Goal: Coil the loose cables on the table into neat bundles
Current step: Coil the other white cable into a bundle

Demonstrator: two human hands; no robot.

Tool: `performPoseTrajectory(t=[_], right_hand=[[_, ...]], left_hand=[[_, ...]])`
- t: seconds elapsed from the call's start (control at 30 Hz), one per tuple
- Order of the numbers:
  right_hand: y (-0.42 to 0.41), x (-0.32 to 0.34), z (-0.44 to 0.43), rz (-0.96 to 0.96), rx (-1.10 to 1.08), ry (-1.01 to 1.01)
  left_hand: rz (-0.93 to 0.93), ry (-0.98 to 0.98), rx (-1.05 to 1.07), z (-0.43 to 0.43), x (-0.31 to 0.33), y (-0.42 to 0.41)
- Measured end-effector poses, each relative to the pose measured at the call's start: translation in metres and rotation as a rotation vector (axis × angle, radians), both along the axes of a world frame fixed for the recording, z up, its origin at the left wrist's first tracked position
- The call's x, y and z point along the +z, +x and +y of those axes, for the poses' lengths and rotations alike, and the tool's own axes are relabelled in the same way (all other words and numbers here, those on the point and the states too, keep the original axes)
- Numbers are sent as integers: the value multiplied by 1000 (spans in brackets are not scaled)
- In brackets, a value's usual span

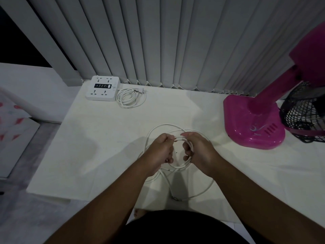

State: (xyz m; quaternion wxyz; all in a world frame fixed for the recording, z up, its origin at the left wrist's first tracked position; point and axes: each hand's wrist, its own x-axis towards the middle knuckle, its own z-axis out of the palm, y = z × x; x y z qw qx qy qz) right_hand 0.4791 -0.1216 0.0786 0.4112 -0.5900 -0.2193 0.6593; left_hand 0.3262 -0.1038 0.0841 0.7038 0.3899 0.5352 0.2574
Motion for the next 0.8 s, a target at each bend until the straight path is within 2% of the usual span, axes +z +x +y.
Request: performPoseTrajectory(t=[0.07, 0.17, 0.27, 0.4, 0.47, 0.57, 0.63, 0.7, 0.8], right_hand=[[1, 0, 2, -164, 83, 4], [0, 0, 3, -257, 92, 26], [-5, 2, 1, -411, 61, 108], [-8, 6, 2, -517, -7, 216], [-9, 9, 4, -524, -58, 246], [-12, 11, 5, -492, -189, 262], [-16, 9, 3, -470, -244, 264], [-21, 6, 0, -470, -261, 260], [-24, 2, 1, -462, -301, 262]], left_hand=[[5, -7, -100, 1, -2, -6], [3, -87, -202, 4, -7, -18], [-79, -177, -143, 3, -10, -24], [13, -166, -103, 2, -16, -24], [-58, -132, -21, -4, -19, -21], [-235, -40, 221, -17, -22, -13], [-321, -55, 339, -24, -23, -6], [-336, -109, 421, -27, -23, 0], [-203, -165, 489, -26, -20, 4]])
